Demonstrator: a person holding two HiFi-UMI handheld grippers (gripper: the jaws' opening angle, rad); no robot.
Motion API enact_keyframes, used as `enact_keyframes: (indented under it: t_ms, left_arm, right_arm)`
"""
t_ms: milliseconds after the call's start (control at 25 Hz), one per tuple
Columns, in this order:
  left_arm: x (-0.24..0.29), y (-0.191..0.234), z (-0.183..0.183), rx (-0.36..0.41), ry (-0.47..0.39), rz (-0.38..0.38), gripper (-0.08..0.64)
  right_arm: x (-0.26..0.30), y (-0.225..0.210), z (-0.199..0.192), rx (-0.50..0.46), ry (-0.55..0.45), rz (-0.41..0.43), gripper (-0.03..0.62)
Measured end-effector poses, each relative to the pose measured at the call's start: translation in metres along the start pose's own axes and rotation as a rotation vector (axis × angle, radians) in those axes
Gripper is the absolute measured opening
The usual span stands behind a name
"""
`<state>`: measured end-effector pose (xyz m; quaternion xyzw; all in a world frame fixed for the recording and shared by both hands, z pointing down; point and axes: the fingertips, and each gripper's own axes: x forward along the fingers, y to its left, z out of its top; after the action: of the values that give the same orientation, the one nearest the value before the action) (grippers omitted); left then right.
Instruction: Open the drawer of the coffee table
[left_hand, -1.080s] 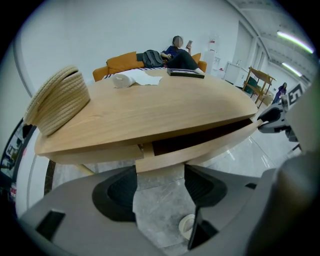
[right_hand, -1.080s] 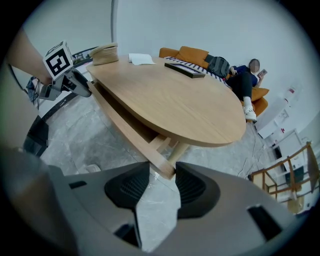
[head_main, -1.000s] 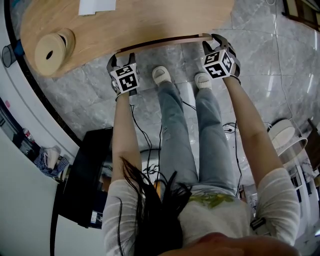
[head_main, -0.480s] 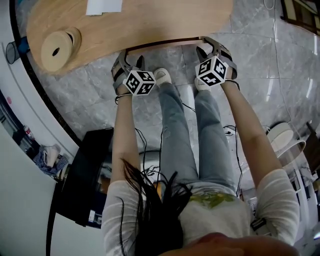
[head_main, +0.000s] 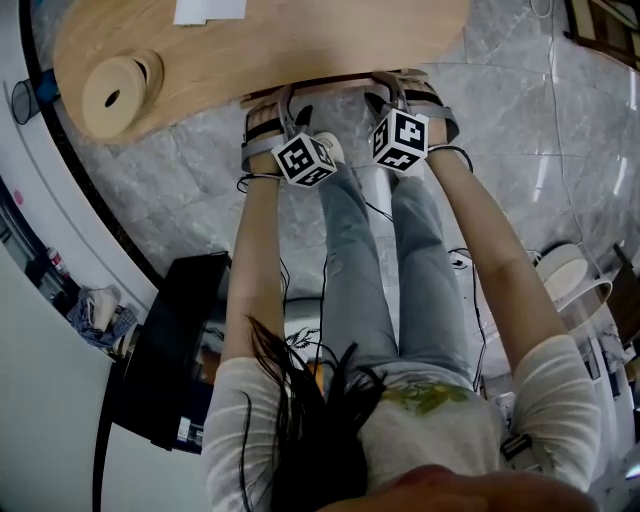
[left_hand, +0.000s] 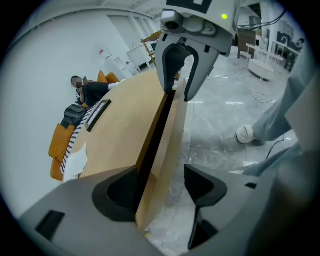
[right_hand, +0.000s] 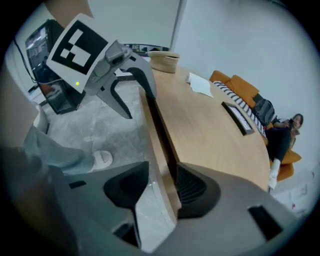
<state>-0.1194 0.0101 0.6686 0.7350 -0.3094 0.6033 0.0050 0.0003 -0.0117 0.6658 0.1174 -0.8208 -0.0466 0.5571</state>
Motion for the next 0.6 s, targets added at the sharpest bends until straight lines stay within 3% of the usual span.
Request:
enact_keyframes:
  t_ms: [160,360,600]
  left_arm:
    - [0.0,-0.007,-0.003,0.018,0.006,-0.028,0.304]
    - [0.007,-0.011,0.004,0.035,0.014,-0.056,0.304]
    - [0.018,-0.02,0.02,0.039,0.029,-0.11,0.302]
  right_arm:
    - [0.007,0.01,0.008,-0.128,0.016,0.032,0.173]
    - [0.015,0.015,0.017,-0.178,0.028,0.042,0.175]
    - [0.028,0.017,0.02,-0.278,0.084,-0.016,0.151]
